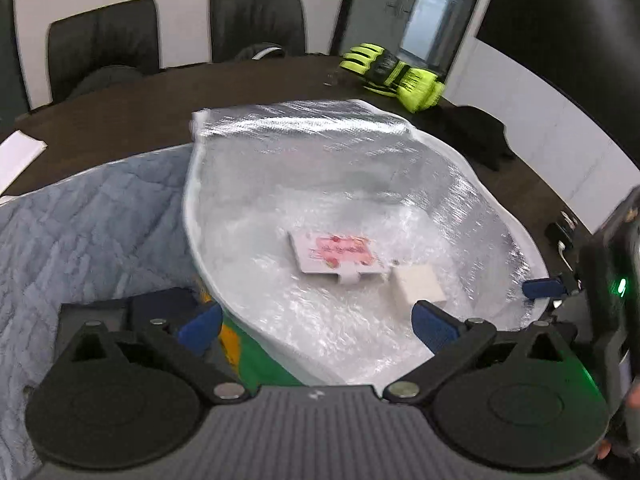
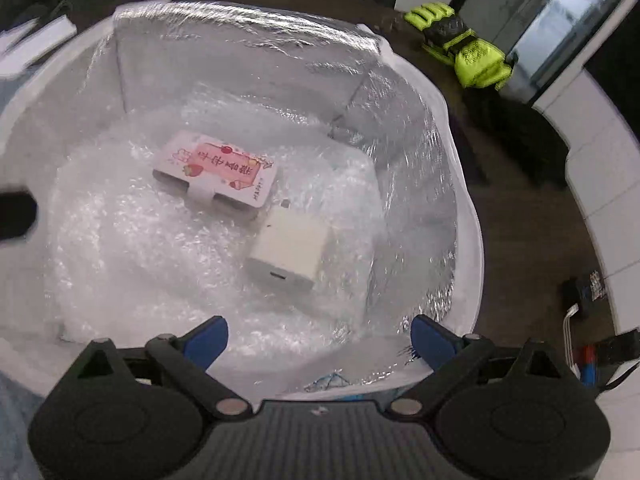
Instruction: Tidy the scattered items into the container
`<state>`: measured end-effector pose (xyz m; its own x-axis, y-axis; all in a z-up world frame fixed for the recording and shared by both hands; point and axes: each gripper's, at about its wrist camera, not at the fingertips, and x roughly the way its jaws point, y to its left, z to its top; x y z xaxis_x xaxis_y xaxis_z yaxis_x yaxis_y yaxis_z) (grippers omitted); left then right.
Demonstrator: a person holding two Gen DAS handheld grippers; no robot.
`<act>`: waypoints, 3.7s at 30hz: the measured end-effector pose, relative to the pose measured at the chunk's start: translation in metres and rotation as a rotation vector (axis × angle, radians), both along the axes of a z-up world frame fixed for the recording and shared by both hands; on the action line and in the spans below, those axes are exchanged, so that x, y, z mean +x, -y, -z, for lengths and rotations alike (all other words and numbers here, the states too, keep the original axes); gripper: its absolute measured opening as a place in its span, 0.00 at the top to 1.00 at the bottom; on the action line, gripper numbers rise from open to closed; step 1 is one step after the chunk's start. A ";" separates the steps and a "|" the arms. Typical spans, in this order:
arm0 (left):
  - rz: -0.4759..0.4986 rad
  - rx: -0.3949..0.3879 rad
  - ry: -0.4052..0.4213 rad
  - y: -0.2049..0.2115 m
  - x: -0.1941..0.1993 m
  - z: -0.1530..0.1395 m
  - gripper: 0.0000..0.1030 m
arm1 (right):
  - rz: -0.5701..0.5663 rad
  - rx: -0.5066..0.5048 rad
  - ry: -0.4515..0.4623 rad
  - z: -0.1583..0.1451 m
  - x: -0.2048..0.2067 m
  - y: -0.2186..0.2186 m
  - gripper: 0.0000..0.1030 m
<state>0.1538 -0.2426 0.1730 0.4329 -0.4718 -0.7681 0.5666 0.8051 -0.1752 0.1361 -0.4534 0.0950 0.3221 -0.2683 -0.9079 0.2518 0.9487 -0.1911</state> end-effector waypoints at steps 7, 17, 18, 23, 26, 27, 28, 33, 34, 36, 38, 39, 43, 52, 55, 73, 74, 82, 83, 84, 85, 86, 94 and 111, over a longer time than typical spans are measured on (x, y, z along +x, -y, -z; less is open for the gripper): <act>0.033 0.036 0.032 -0.011 -0.021 -0.009 0.00 | -0.024 0.173 0.105 -0.038 -0.029 -0.003 0.05; -0.123 -0.089 0.262 -0.143 -0.111 -0.031 0.00 | -0.317 0.301 0.561 -0.085 -0.119 -0.116 0.04; -0.160 -0.100 0.287 -0.164 -0.123 -0.028 0.00 | -0.344 0.312 0.640 -0.082 -0.133 -0.127 0.00; -0.420 -0.096 0.385 -0.248 -0.171 0.024 0.00 | -0.407 0.307 0.953 -0.007 -0.167 -0.182 0.00; -0.543 -0.050 0.323 -0.271 -0.178 0.072 0.00 | -0.394 0.348 0.700 0.040 -0.130 -0.209 0.00; -0.562 -0.036 0.303 -0.274 -0.179 0.087 0.00 | -0.381 0.396 0.653 0.055 -0.119 -0.211 0.00; -0.579 -0.014 0.294 -0.275 -0.178 0.100 0.00 | -0.369 0.415 0.616 0.067 -0.110 -0.213 0.00; -0.615 0.034 0.258 -0.271 -0.161 0.134 0.00 | -0.370 0.217 0.524 0.108 -0.087 -0.233 0.00; -0.605 0.038 0.251 -0.267 -0.157 0.137 0.00 | -0.374 0.199 0.528 0.113 -0.088 -0.236 0.00; -0.593 0.054 0.260 -0.260 -0.154 0.143 0.00 | -0.361 0.197 0.522 0.124 -0.085 -0.238 0.00; -0.571 0.061 0.258 -0.252 -0.153 0.150 0.00 | -0.361 0.193 0.523 0.127 -0.088 -0.240 0.00; -0.552 0.058 0.248 -0.253 -0.153 0.159 0.00 | -0.357 0.180 0.527 0.129 -0.091 -0.241 0.00; -0.555 0.092 0.257 -0.247 -0.155 0.175 0.00 | -0.364 0.157 0.514 0.134 -0.089 -0.243 0.00; -0.558 0.087 0.260 -0.246 -0.158 0.173 0.00 | -0.364 0.166 0.514 0.135 -0.089 -0.241 0.00; -0.559 0.087 0.260 -0.246 -0.159 0.173 0.00 | -0.365 0.167 0.515 0.136 -0.089 -0.241 0.00; -0.557 0.085 0.258 -0.246 -0.155 0.174 0.00 | -0.365 0.168 0.514 0.136 -0.089 -0.242 0.00; -0.557 0.084 0.258 -0.246 -0.155 0.174 0.00 | -0.365 0.168 0.514 0.136 -0.089 -0.242 0.00; -0.556 0.084 0.258 -0.246 -0.155 0.174 0.00 | -0.365 0.168 0.514 0.136 -0.088 -0.242 0.00; -0.556 0.084 0.259 -0.246 -0.155 0.174 0.00 | -0.365 0.169 0.514 0.136 -0.088 -0.242 0.00; -0.556 0.084 0.259 -0.246 -0.155 0.174 0.00 | -0.365 0.169 0.514 0.136 -0.088 -0.242 0.00; -0.555 0.085 0.259 -0.246 -0.155 0.174 0.00 | -0.365 0.168 0.515 0.137 -0.089 -0.242 0.00; -0.555 0.084 0.259 -0.246 -0.155 0.174 0.00 | -0.365 0.169 0.515 0.137 -0.089 -0.242 0.00; -0.555 0.084 0.260 -0.246 -0.155 0.174 0.00 | -0.365 0.176 0.515 0.136 -0.090 -0.242 0.00; -0.555 0.083 0.258 -0.246 -0.155 0.175 0.00 | -0.365 0.171 0.509 0.136 -0.090 -0.243 0.00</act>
